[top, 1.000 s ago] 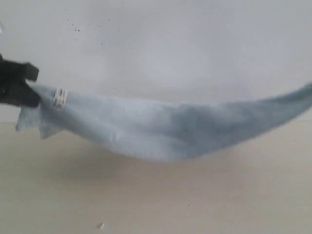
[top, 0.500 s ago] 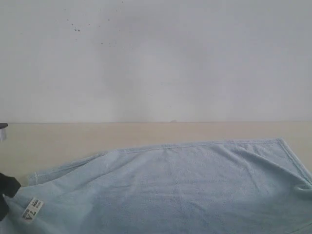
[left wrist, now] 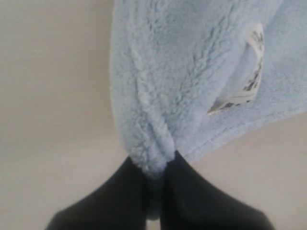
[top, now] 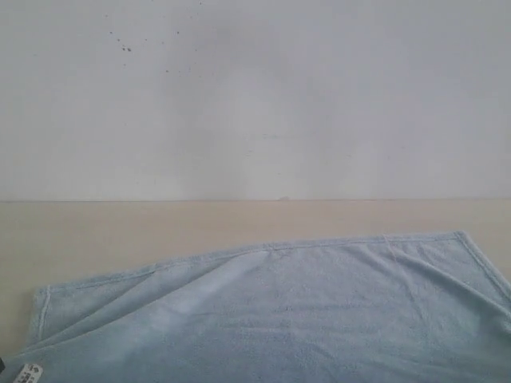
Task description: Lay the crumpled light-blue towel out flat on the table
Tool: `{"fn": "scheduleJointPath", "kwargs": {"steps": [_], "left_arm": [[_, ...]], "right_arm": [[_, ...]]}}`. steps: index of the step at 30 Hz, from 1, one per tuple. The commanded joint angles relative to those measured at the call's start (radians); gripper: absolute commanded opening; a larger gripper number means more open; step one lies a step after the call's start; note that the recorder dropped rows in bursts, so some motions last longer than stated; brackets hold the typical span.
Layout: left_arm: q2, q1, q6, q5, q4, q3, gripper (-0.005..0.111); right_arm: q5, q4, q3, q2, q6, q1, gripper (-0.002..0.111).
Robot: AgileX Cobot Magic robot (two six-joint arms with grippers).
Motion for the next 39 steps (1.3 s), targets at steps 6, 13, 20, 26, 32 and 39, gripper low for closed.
{"fn": "scheduleJointPath", "kwargs": {"steps": [6, 13, 20, 26, 32, 39], "left_arm": [[-0.016, 0.002, 0.015, 0.035, -0.008, 0.003, 0.039], [-0.016, 0.002, 0.006, 0.030, -0.008, 0.003, 0.080], [-0.030, 0.002, 0.007, -0.241, -0.044, 0.003, 0.079], [0.010, 0.002, 0.039, -0.590, -0.058, 0.003, 0.005], [0.161, 0.002, 0.074, -0.839, -0.084, -0.029, 0.004], [0.392, 0.002, 0.135, -0.772, -0.084, -0.185, 0.004]], "right_arm": [[-0.006, -0.129, 0.005, -0.006, 0.068, 0.000, 0.000], [-0.004, -0.130, 0.005, -0.006, 0.086, 0.000, 0.046], [-0.163, -0.083, 0.003, -0.006, 0.158, 0.002, 0.057], [-0.390, 0.112, -0.006, -0.005, 0.099, 0.002, 0.053], [-0.500, 0.113, -0.006, 0.001, 0.032, 0.002, 0.001], [-0.531, 0.113, -0.006, 0.067, 0.023, 0.002, 0.001]]}}
